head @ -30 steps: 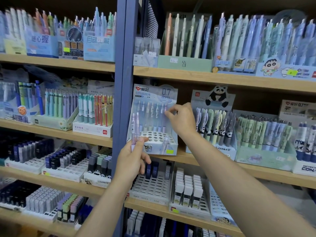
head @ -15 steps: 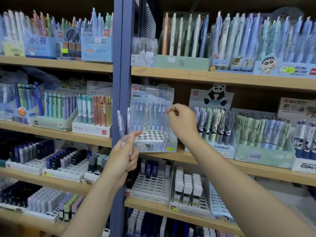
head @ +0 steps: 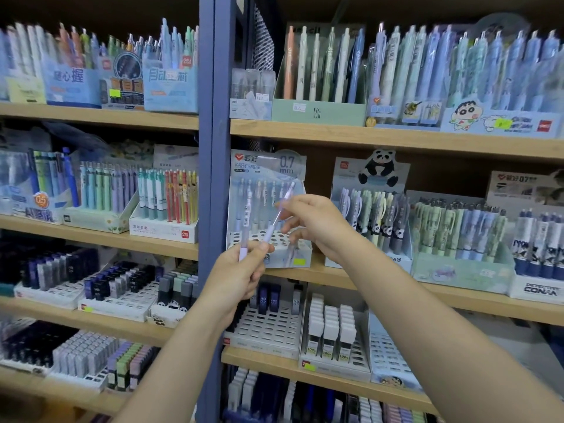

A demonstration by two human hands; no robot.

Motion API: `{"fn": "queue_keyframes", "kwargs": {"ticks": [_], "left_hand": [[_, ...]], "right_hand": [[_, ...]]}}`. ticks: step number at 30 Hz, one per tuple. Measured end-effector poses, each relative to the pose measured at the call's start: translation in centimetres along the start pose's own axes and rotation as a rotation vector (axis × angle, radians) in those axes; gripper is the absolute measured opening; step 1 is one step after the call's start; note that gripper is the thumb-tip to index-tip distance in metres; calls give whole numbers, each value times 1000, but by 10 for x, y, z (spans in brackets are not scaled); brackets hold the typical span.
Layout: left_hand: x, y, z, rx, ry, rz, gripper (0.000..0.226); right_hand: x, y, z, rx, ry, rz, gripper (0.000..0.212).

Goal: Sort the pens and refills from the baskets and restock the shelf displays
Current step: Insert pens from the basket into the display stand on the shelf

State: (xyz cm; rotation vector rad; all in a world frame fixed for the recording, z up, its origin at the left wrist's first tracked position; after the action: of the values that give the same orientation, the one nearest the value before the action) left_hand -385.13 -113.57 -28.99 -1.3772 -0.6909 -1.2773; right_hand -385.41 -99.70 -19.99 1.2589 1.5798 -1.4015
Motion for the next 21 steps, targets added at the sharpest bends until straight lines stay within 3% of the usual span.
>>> {"fn": "queue_keyframes", "kwargs": {"ticks": [4, 7, 11, 21], "left_hand": [[0, -1, 2, 45, -35, -18, 26], [0, -2, 4, 59, -49, -42, 30], [-3, -3, -1, 87, 9, -38, 17], [-3, -5, -11, 126, 25, 21, 18]], "right_hand": [[-7, 1, -12, 69, 14, -46, 20], [-26, 3, -36, 249, 125, -180, 18], [-42, -2, -54, 396, 299, -314, 6], [-24, -21, -56, 452, 573, -294, 9]]}}
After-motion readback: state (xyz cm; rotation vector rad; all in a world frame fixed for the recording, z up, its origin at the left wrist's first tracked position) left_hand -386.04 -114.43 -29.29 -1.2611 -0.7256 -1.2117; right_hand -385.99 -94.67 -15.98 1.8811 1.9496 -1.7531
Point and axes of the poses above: each hand's wrist, its own y-axis away from the middle knuckle, its own z-axis out of the palm, x = y × z, the point moved 10 cm from there along -y, towards the middle knuckle
